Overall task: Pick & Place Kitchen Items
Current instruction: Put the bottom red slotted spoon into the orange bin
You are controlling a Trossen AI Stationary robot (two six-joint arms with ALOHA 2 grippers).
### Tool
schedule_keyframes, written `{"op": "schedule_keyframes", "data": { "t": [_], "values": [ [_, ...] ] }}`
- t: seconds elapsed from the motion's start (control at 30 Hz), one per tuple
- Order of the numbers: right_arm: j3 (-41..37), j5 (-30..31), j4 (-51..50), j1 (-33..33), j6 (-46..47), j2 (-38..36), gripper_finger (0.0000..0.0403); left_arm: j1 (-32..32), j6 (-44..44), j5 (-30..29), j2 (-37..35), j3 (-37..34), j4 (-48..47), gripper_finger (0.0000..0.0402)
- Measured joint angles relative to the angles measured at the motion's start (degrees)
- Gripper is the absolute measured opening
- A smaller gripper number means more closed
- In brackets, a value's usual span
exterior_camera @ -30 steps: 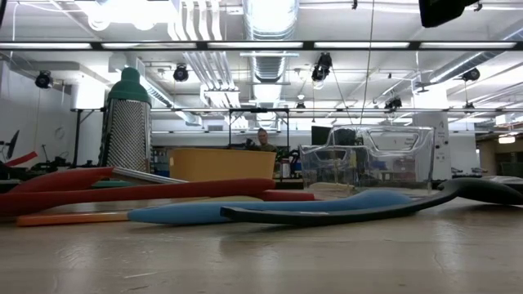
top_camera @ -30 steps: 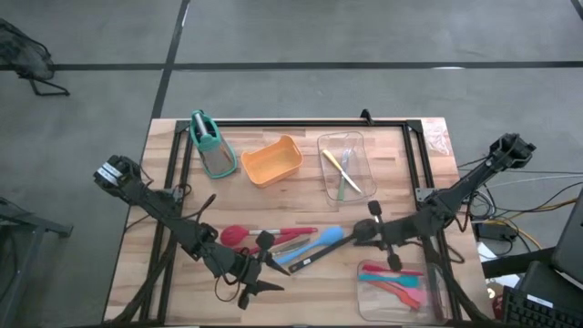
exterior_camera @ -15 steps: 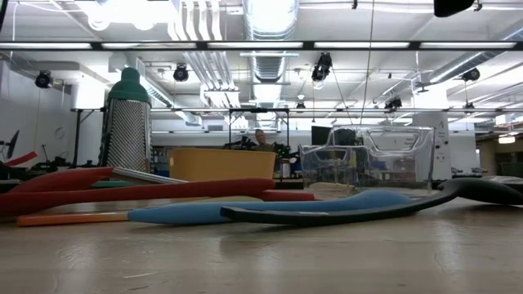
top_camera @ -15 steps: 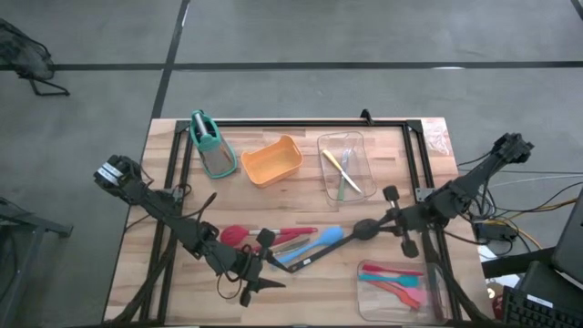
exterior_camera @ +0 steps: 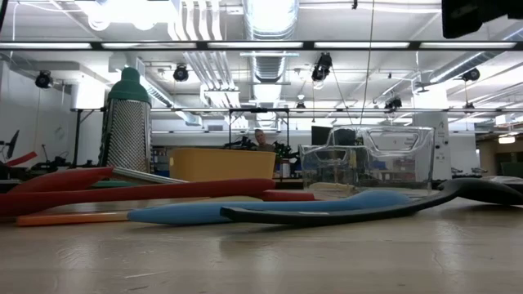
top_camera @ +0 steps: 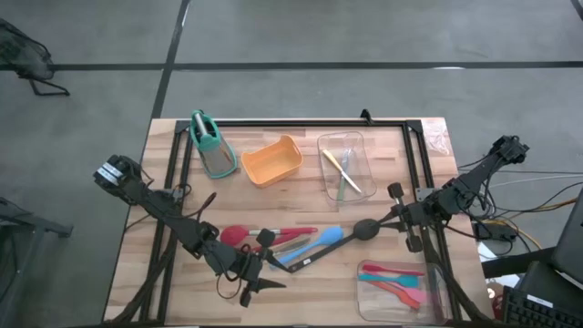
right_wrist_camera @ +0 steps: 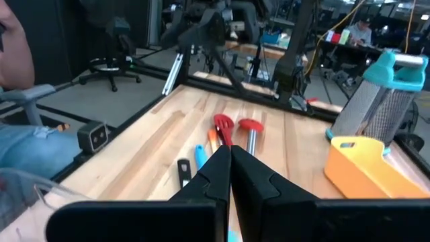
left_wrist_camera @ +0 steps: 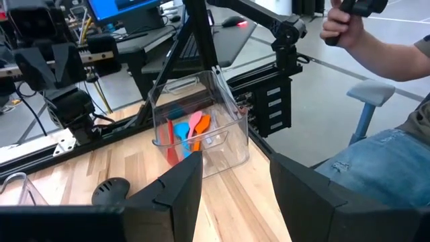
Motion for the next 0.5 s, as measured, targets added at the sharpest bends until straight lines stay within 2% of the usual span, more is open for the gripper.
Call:
{"op": "schedule_keyframes", "data": {
  "t": [0.5],
  "values": [
    [-2.0, -0.2, 0.1, 0.0, 1.6, -5.8, 0.0009, 0.2, 0.0, 0.1, 0.0, 0.0, 0.0, 0.0181]
  ]
}}
